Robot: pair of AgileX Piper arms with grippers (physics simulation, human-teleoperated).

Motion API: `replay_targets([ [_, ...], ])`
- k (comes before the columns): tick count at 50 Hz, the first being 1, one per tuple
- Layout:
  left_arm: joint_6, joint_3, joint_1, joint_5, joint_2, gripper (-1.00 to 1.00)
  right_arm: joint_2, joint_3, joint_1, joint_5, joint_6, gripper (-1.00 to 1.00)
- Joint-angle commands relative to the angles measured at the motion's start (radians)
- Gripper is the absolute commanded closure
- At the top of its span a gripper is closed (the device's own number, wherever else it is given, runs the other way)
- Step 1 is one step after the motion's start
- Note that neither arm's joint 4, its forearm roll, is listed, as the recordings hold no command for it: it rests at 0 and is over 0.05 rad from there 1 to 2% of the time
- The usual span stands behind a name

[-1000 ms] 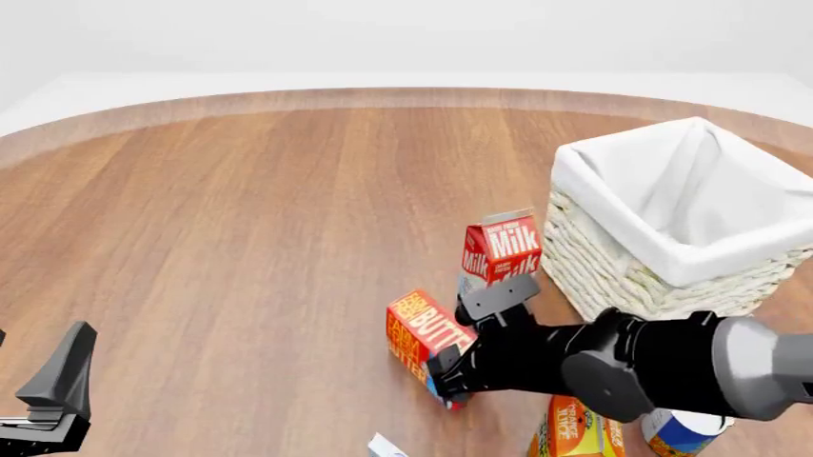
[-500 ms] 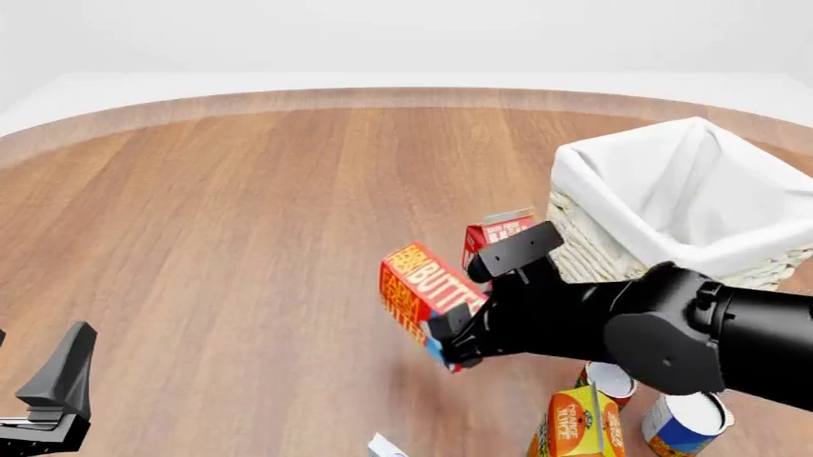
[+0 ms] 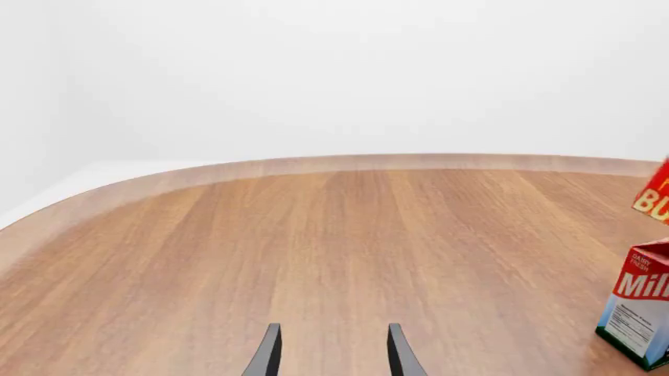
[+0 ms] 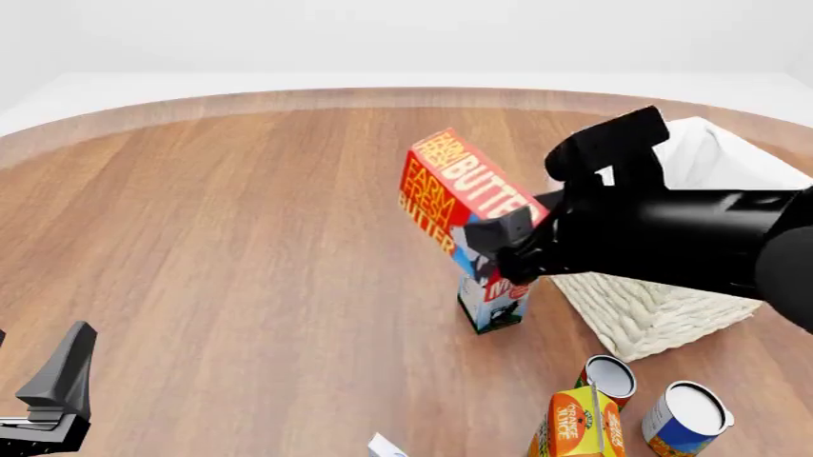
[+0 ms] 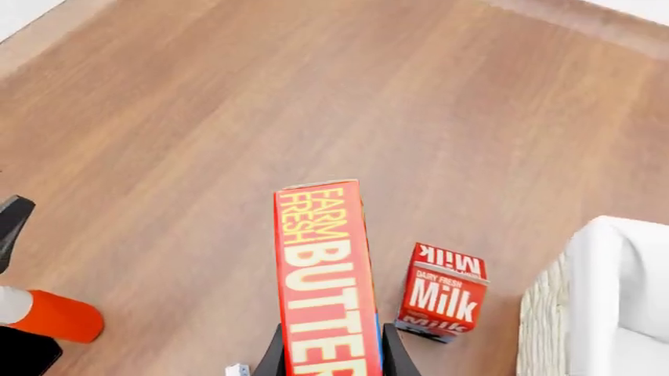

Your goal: Pick up the cream cheese box and the butter, and put them in the basket.

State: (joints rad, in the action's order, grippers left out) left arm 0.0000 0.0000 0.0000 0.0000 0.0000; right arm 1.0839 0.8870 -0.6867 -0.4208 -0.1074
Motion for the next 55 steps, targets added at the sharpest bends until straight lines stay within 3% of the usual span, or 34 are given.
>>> replay_targets([
  [1,0.0,0.0,0.0,0.0,0.0,-1.0,-0.079,0.103,0.057,-0.055,-0.007,1.0],
  [3,0.0,0.0,0.0,0.0,0.0,-1.0,-0.089,0.107,0.076,-0.055,-0.013,1.0],
  [9,0.0,0.0,0.0,0.0,0.0,-1.0,-0.117,0.144,0.172,-0.061,-0.116,1.0],
  [11,0.0,0.0,0.0,0.0,0.0,-1.0,-0.133,0.154,0.23,-0.06,-0.069,1.0],
  [25,0.0,0.0,0.0,0.0,0.0,-1.0,-0.144,0.195,0.384,-0.095,-0.117,1.0],
  [32,0.0,0.0,0.0,0.0,0.0,-1.0,-0.164,0.204,0.457,-0.093,-0.114,1.0],
  [42,0.0,0.0,0.0,0.0,0.0,-1.0,-0.179,0.188,0.6,-0.068,-0.172,1.0],
  [55,0.0,0.0,0.0,0.0,0.0,-1.0,-0.183,0.117,0.657,-0.004,-0.226,1.0],
])
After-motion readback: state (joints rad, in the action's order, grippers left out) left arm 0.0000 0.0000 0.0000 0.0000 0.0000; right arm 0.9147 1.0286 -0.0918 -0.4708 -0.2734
